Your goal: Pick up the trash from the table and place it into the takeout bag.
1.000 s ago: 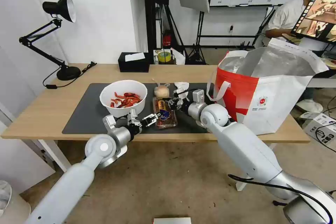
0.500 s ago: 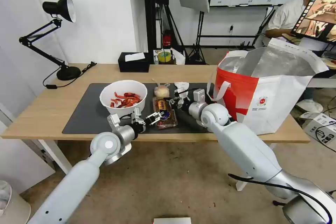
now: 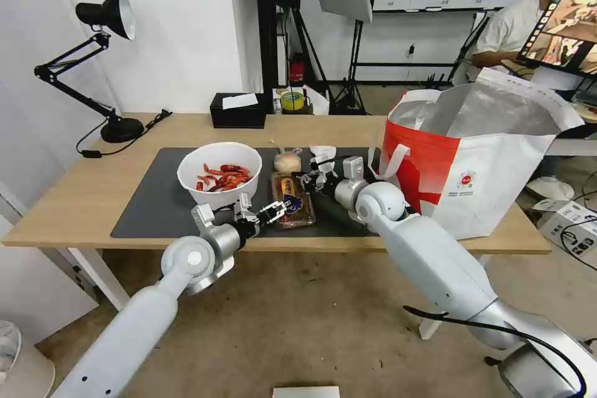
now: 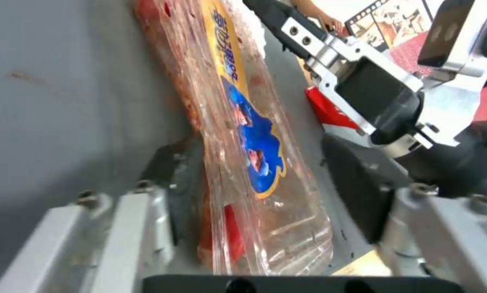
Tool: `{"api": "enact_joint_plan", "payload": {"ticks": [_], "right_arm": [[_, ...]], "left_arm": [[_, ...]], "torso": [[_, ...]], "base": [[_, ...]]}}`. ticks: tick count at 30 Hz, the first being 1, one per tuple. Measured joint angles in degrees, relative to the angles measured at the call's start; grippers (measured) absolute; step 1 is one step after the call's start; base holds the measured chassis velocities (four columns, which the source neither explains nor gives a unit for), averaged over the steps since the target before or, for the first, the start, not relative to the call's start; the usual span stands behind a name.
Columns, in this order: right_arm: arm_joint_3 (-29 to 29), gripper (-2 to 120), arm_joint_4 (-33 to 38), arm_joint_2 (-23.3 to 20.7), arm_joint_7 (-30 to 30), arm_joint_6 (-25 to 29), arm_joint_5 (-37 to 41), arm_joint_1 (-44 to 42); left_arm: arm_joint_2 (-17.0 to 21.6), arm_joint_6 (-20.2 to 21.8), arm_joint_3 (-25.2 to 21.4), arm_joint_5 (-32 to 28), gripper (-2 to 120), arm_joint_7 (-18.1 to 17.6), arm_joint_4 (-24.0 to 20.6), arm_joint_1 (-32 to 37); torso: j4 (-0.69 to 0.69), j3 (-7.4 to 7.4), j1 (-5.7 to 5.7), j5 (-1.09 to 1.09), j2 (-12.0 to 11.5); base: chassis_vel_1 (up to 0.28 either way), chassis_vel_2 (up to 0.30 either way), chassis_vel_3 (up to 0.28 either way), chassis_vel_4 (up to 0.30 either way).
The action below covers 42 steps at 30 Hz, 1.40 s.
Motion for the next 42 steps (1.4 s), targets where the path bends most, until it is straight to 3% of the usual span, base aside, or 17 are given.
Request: {"api": "enact_joint_plan", "payload": {"ticks": [16,37,42], "right_arm": [[-0.1,0,0.5,-0.2,0.0,0.0,0.2,-0.4],[3.5,0,6.3,-2.1,1.3,0.2,2.5,-3.0],[6.0,0,10.5,-3.5,3.4,4.1,2.8,-5.5]], "left_arm": [[0.3,-0.5,0.1,0.0,0,0.4,-0.9,0.8],[1.3,-1.0,-1.3,0.2,0,1.3,-2.9,2.6],[2.3,-1.1,-2.4,-0.3,0,1.2,-3.9,3.1]], "torso": [[0.00,0.00,0.00,0.00,0.0],[0.00,0.00,0.00,0.00,0.0],[0.00,0.00,0.00,0.00,0.0]], "base": [[0.000,0.000,0.000,0.000],[0.000,0.000,0.000,0.000],[0.000,0.000,0.000,0.000]]}}
